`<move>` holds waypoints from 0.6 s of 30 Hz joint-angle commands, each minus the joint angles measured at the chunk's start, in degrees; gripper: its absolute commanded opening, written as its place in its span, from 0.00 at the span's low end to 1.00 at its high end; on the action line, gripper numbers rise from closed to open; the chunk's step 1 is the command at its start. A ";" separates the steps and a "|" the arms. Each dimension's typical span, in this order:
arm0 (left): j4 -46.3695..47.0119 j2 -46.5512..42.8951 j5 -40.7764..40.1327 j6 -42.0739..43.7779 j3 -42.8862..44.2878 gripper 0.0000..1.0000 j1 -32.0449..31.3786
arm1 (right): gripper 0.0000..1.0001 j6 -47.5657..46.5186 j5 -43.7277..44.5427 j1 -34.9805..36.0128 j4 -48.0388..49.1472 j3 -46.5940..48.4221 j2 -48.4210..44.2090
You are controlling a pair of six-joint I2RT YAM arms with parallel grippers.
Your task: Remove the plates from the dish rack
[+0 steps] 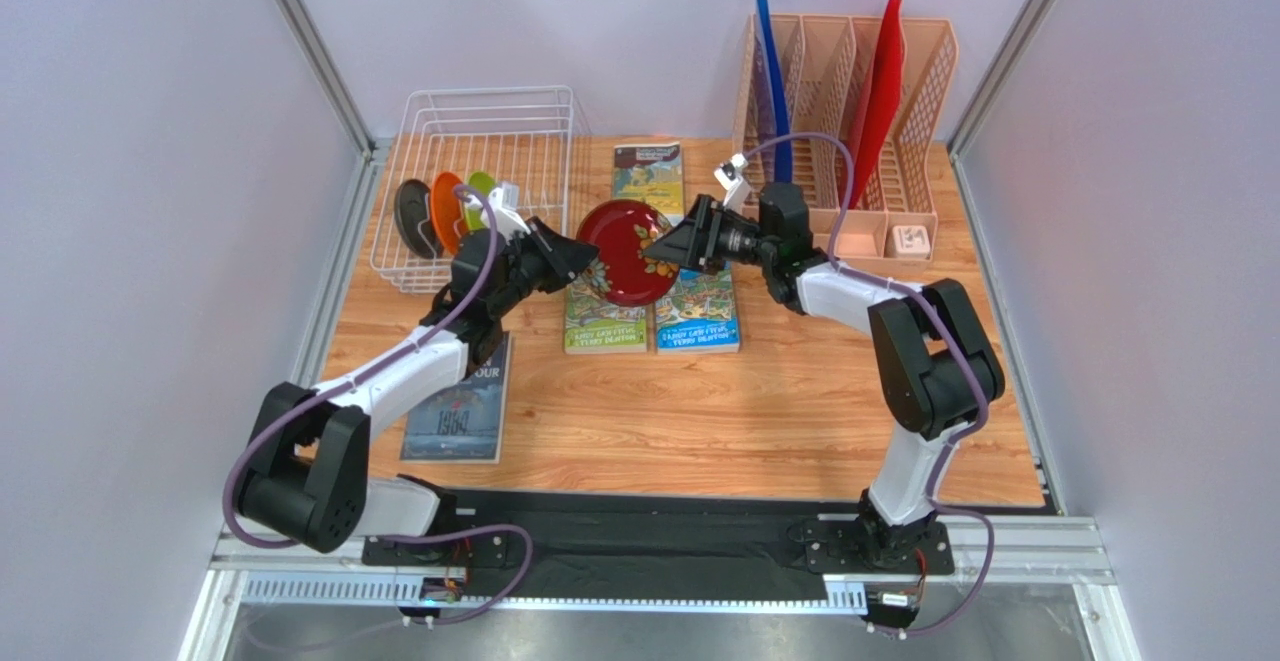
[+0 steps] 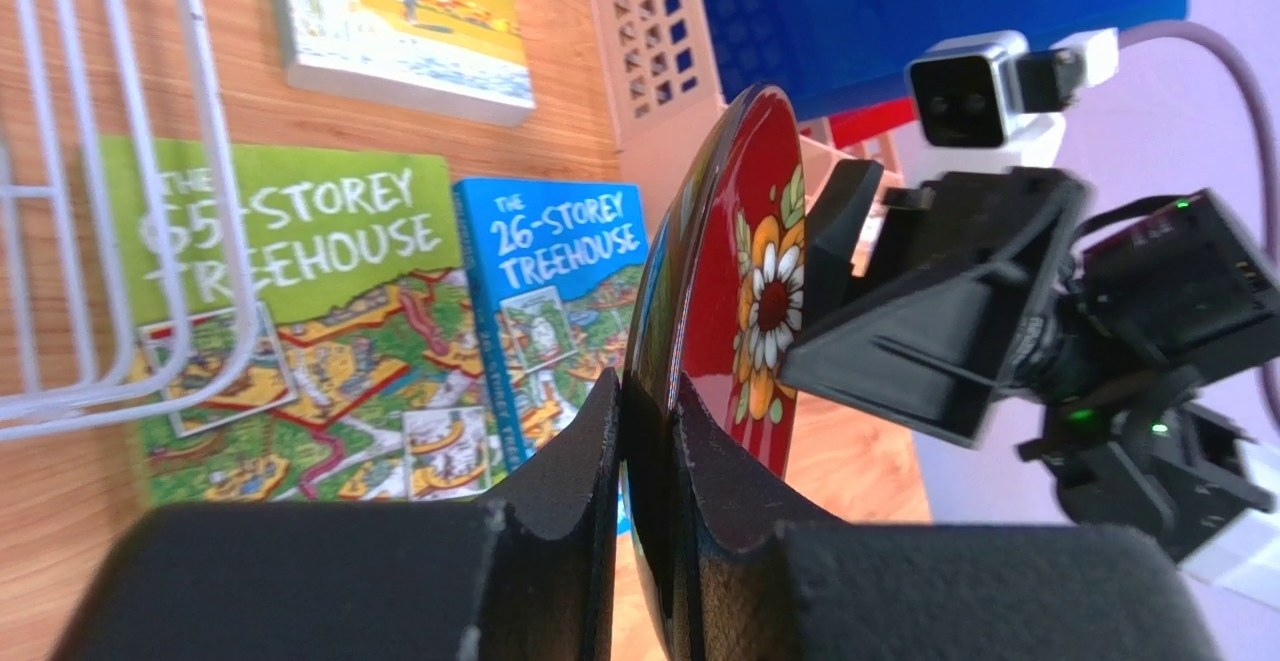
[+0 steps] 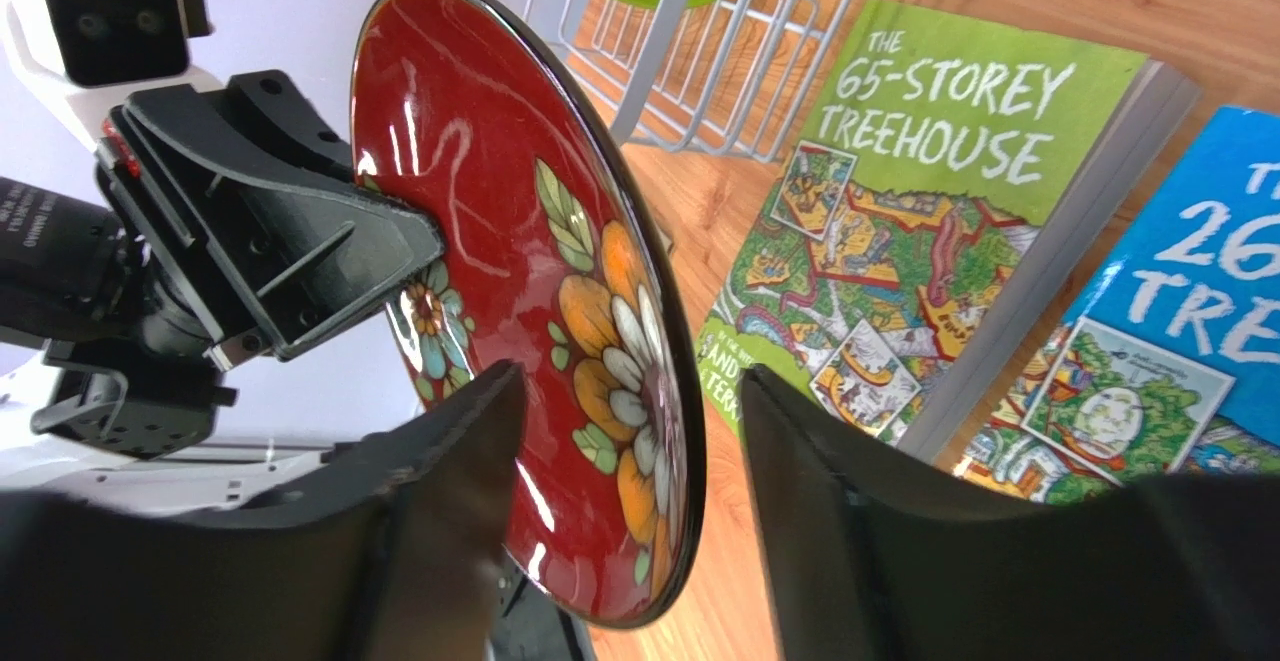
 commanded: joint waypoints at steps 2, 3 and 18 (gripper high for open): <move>14.46 1.46 4.16 -5.74 0.05 0.00 0.32 | 0.39 4.55 -3.43 0.87 9.08 -1.75 0.94; 14.99 1.82 4.34 -6.27 -0.13 0.00 0.32 | 0.28 4.91 -4.22 0.61 9.96 -2.45 0.85; -6.85 -8.54 -4.35 11.29 1.71 1.00 0.32 | 0.00 -10.90 15.53 -0.01 -19.09 -13.87 -26.88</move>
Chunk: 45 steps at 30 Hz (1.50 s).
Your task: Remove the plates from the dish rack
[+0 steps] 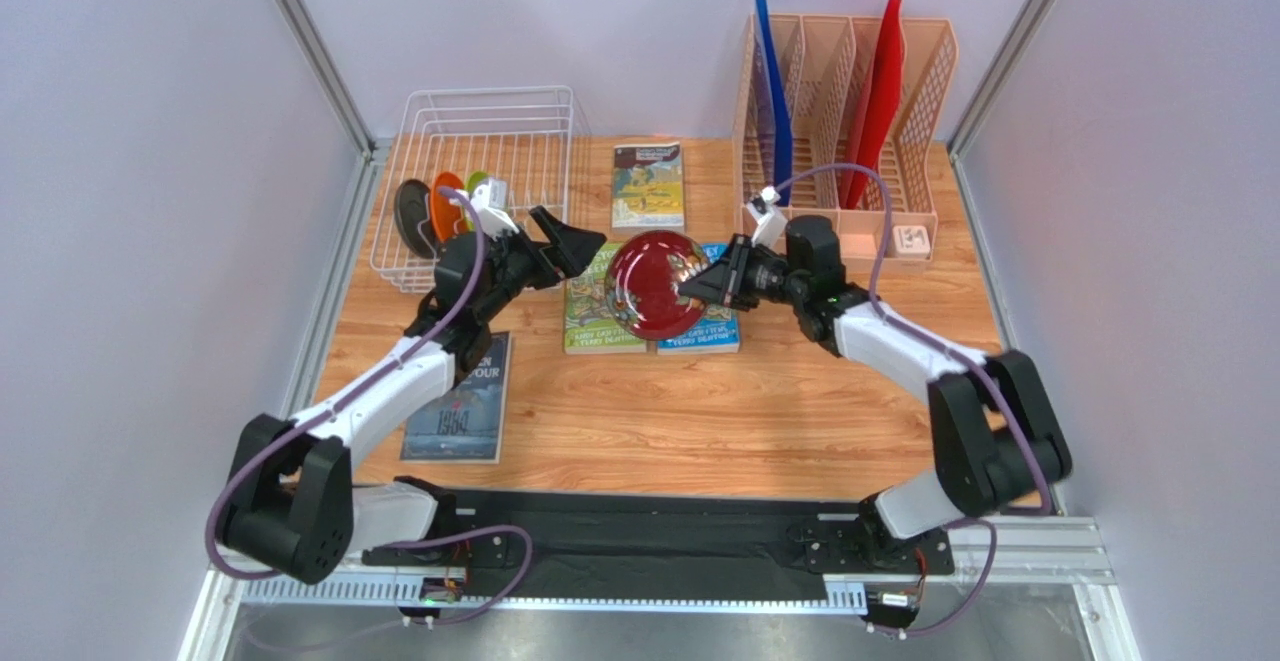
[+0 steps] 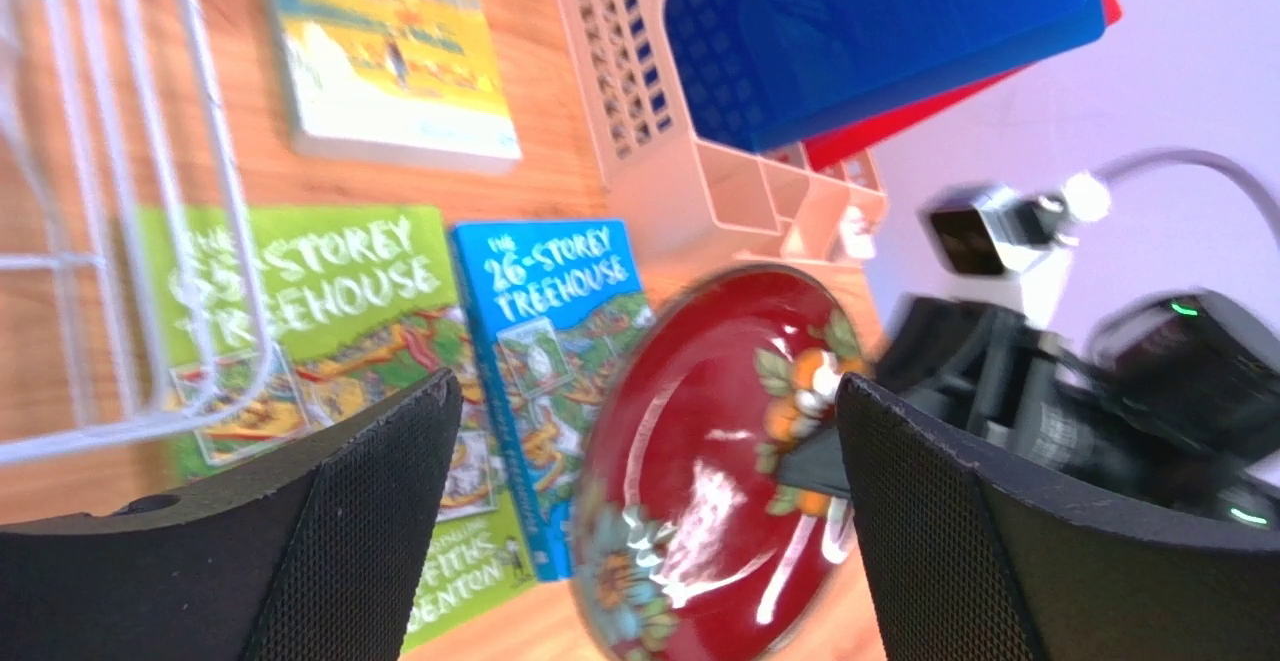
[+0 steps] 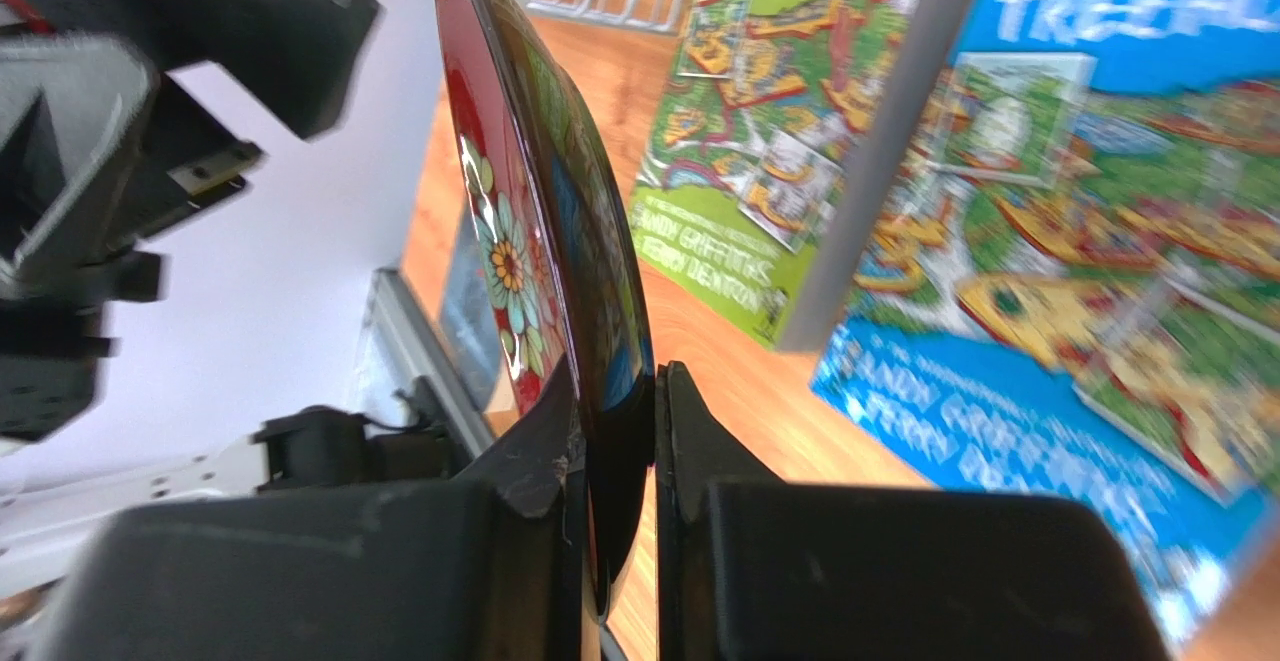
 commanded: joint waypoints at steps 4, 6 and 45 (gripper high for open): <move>-15.98 -8.80 -11.29 14.82 5.06 1.00 -0.25 | 0.00 -11.93 20.59 -0.60 -22.14 -2.30 -21.34; -20.98 -9.86 -16.02 18.51 5.95 1.00 -0.25 | 0.00 -12.12 23.60 -3.04 -26.54 -3.53 -25.02; -31.64 -19.18 -29.58 27.14 7.36 1.00 -0.25 | 0.47 -4.21 35.90 -20.82 -43.79 -19.61 -31.64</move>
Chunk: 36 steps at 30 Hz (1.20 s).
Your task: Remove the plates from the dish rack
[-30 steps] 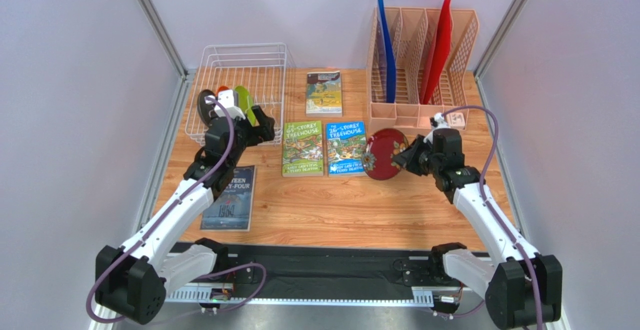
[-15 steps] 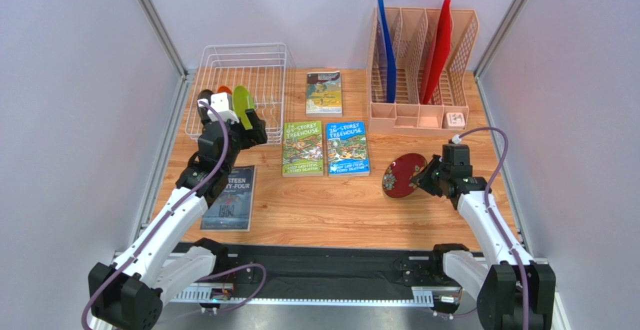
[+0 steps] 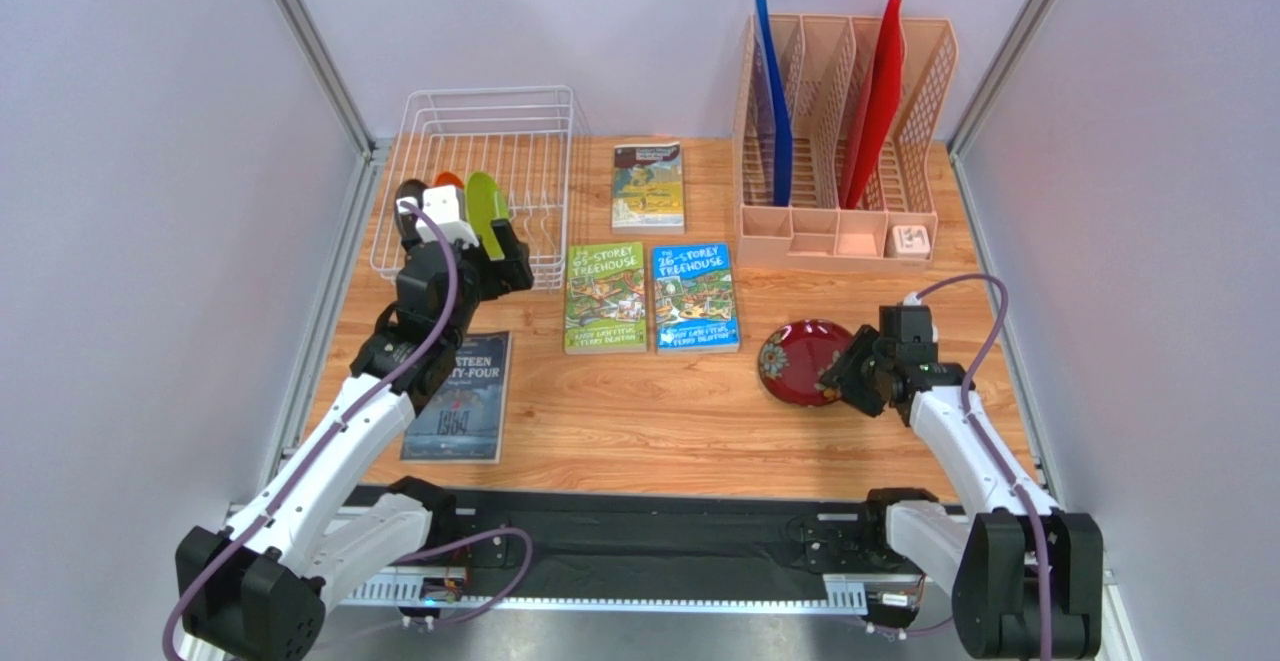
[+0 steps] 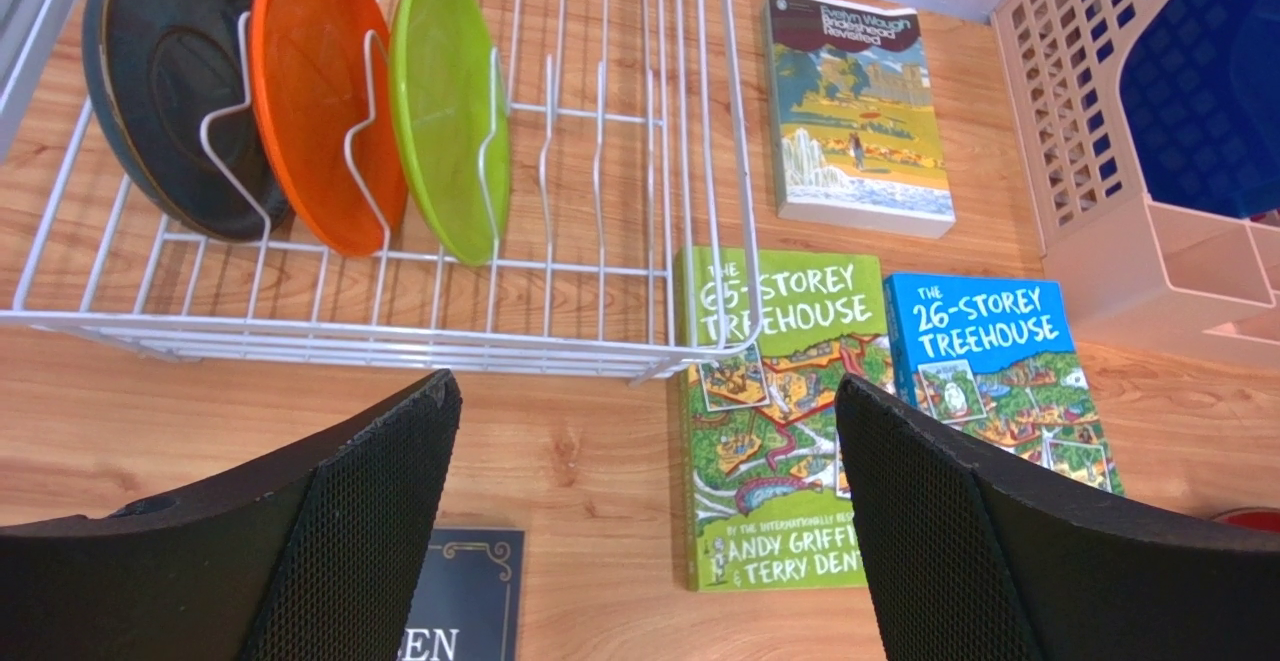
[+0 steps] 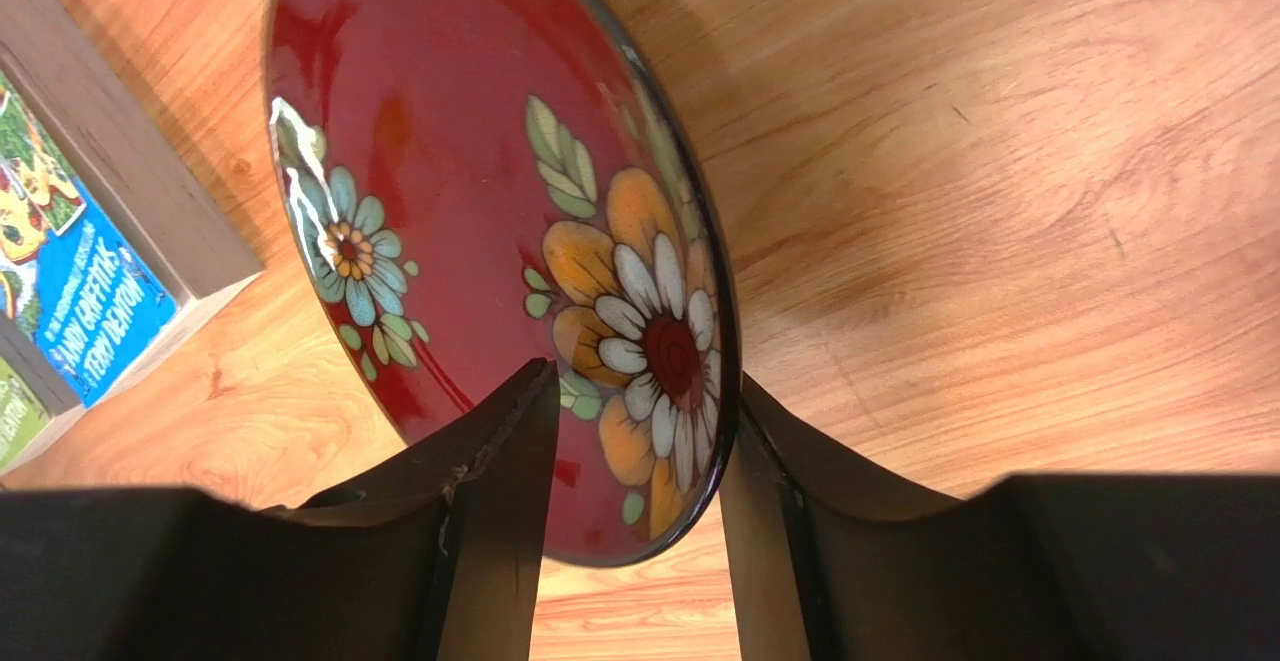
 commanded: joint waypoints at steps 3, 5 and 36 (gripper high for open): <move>0.42 0.82 -1.61 2.37 2.28 1.00 -0.25 | 0.48 0.07 2.56 -0.14 1.96 0.49 0.63; 0.33 1.52 -2.49 2.73 2.46 1.00 -0.16 | 0.56 0.07 3.96 -0.14 1.96 0.58 1.15; 11.85 35.71 1.47 4.14 20.47 0.88 14.51 | 0.57 -8.28 6.08 -0.05 -2.26 21.06 -3.33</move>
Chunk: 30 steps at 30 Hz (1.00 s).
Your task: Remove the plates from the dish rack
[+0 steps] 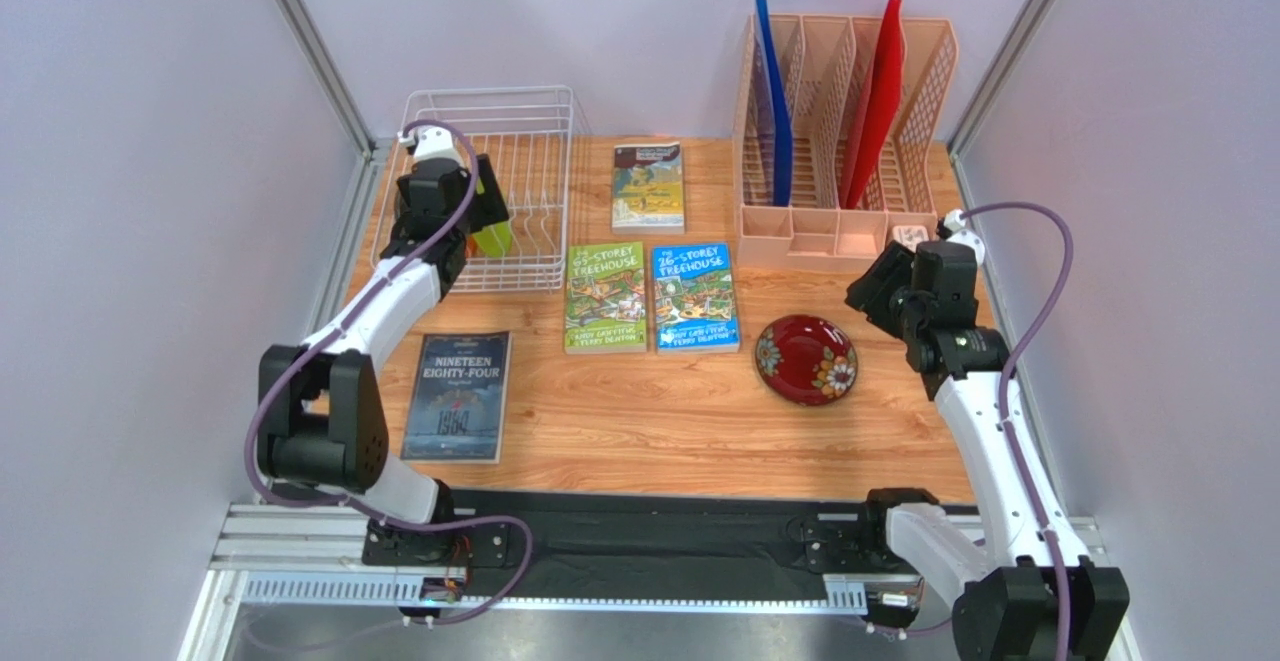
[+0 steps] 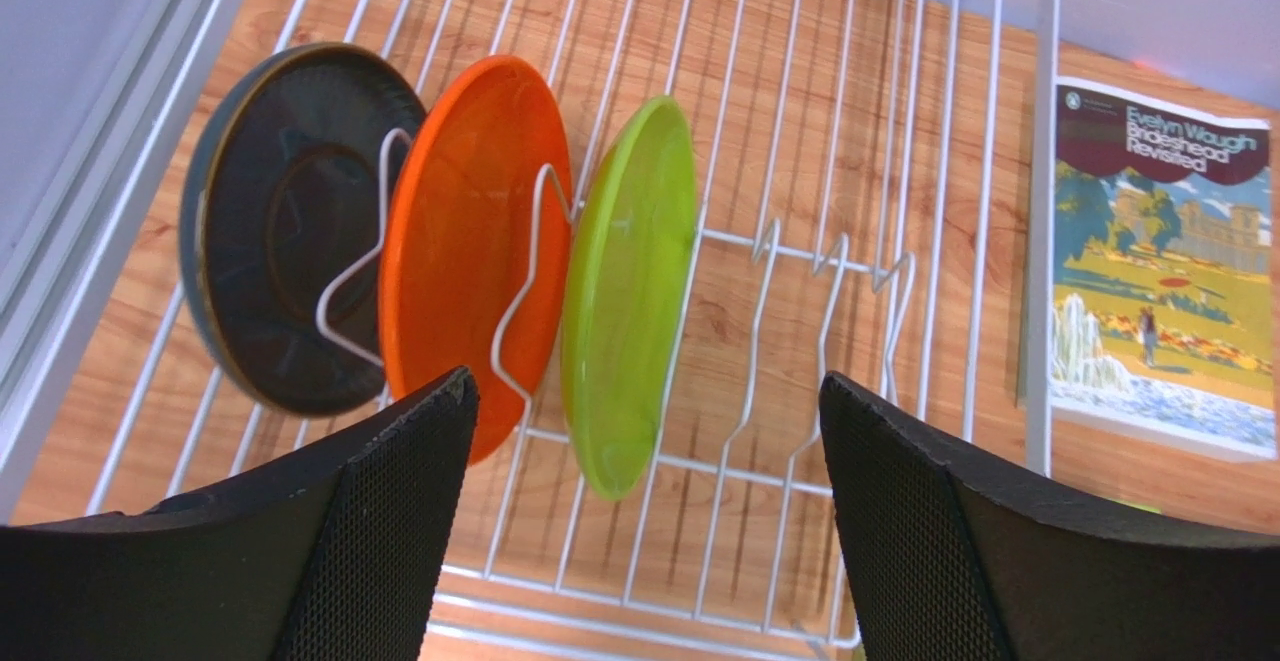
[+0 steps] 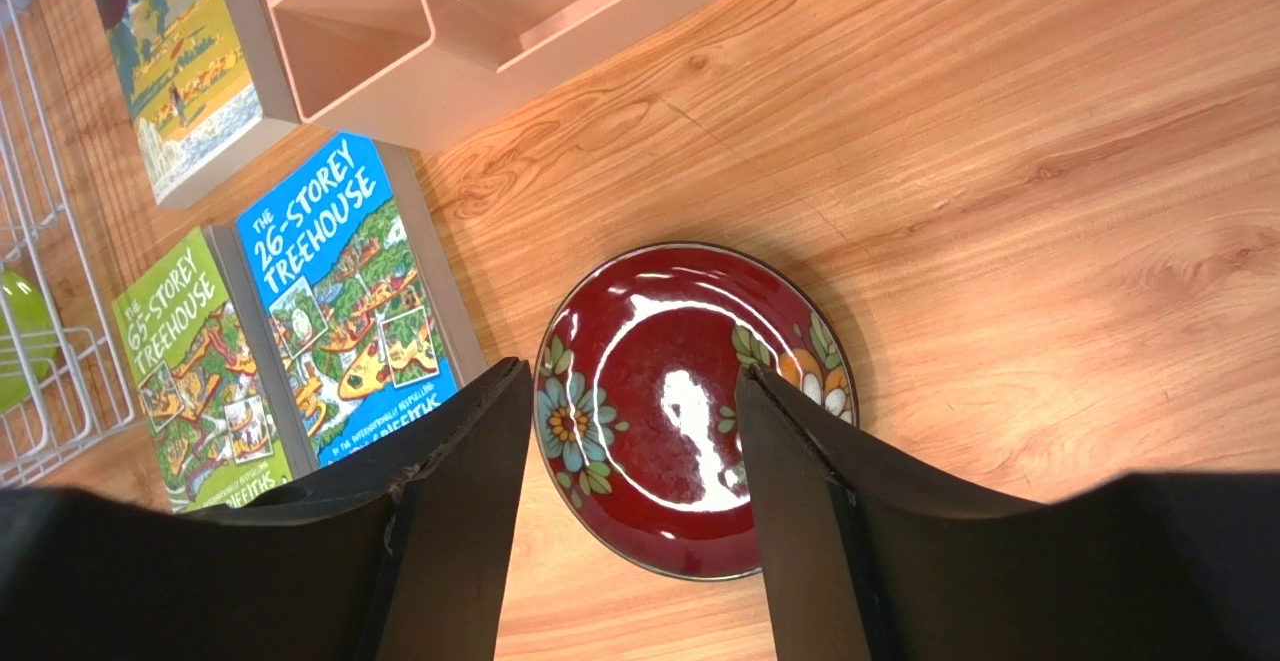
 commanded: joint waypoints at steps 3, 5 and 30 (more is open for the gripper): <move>4.35 6.74 -0.96 0.75 5.47 0.84 0.44 | 0.56 -1.96 -2.47 -0.14 -0.80 3.03 1.00; 4.88 8.68 -2.80 0.84 6.00 0.82 0.44 | 0.54 -2.05 -2.48 -0.14 -0.36 3.56 1.79; 6.55 10.18 -5.88 2.94 3.54 0.00 -1.23 | 0.54 -2.66 -7.31 -0.14 4.48 1.45 9.17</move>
